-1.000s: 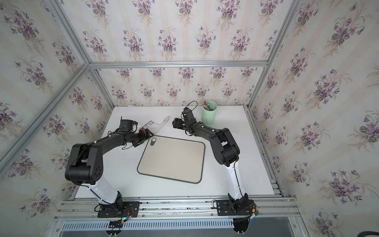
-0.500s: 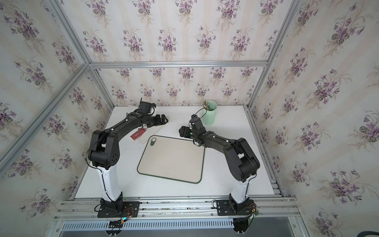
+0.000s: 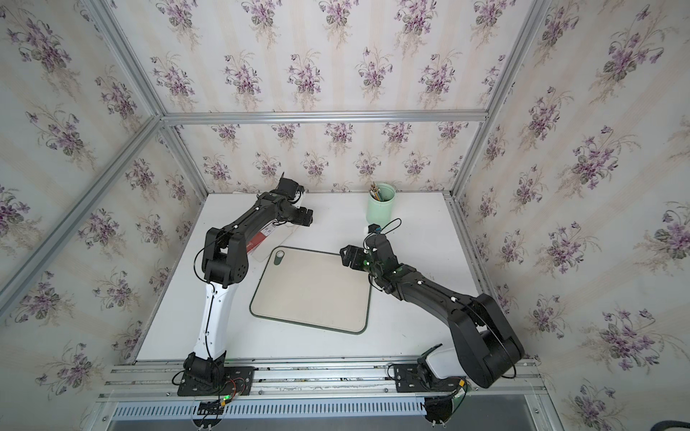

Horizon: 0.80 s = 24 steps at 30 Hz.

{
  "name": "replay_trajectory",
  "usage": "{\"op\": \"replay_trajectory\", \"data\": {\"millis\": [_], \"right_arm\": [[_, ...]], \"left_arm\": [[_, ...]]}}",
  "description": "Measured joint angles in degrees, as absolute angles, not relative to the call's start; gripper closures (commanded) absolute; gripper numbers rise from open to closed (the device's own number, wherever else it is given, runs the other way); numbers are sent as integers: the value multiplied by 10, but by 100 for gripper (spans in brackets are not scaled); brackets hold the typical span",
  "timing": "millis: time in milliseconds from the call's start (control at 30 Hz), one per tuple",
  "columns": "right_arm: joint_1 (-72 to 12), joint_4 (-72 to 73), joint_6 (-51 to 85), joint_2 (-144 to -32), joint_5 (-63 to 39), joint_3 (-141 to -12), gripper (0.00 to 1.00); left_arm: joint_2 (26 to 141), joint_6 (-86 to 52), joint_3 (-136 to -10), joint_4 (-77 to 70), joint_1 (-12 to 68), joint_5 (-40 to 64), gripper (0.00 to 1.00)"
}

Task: Align the knife with the edge of the cutting board
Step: Pick up the knife at the center of the board.

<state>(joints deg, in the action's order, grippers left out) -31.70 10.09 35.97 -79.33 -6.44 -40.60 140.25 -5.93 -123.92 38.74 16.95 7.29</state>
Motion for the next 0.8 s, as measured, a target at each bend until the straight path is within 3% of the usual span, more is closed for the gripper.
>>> {"op": "replay_trajectory", "data": {"millis": [233, 500, 667, 800], "right_arm": [[-317, 97, 360, -779, -62, -379, 13], [-317, 89, 360, -777, -64, -375, 12], [-317, 87, 360, -770, -65, -372, 12], [-317, 85, 358, -763, -58, -370, 11]], "left_arm": [[1444, -36, -1301, 419, 175, 51, 11], [1497, -20, -1362, 473, 180, 50, 28], [1515, -6, -1392, 495, 181, 54, 57], [1516, 20, -1394, 504, 192, 53, 73]]}}
